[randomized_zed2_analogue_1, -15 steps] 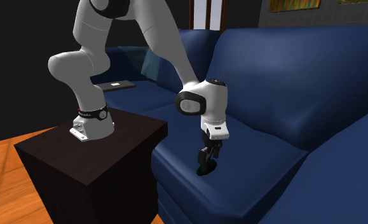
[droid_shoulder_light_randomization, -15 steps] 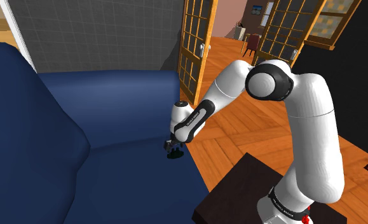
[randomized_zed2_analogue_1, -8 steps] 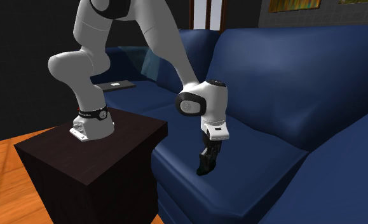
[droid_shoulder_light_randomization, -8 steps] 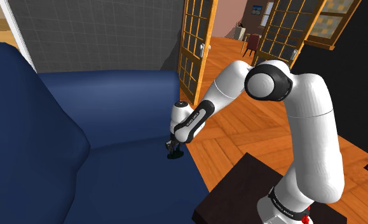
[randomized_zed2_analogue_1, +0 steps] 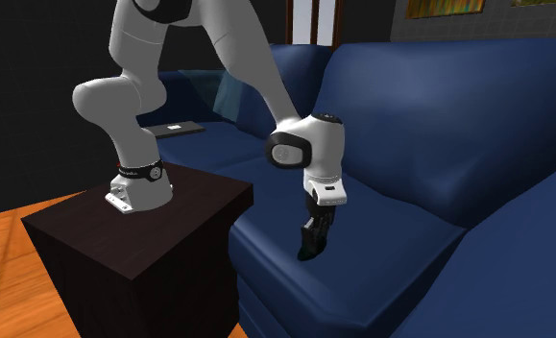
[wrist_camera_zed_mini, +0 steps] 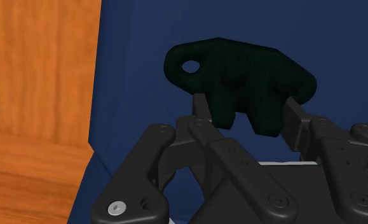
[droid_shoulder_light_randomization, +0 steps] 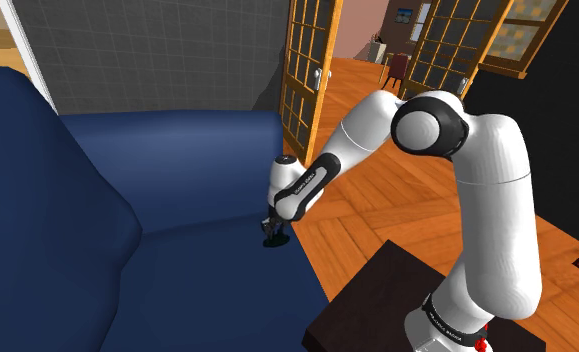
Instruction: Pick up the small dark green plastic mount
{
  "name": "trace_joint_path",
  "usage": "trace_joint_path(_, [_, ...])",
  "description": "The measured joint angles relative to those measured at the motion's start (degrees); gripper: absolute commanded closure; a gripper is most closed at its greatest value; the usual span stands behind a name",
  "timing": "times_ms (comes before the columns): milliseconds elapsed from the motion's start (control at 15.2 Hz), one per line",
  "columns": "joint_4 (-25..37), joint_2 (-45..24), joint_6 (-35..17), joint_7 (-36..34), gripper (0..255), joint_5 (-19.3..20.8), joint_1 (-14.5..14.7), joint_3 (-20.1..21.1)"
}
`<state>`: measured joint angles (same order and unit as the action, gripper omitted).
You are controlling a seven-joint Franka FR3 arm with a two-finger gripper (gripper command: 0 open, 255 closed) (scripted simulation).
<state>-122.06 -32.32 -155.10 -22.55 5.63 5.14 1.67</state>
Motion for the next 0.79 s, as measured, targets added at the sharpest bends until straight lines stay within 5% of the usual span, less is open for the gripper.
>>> trace_joint_path(792, [-1.7, 8.0, 6.3, 0.8, 255, -0.9, -0.5, 0.8])
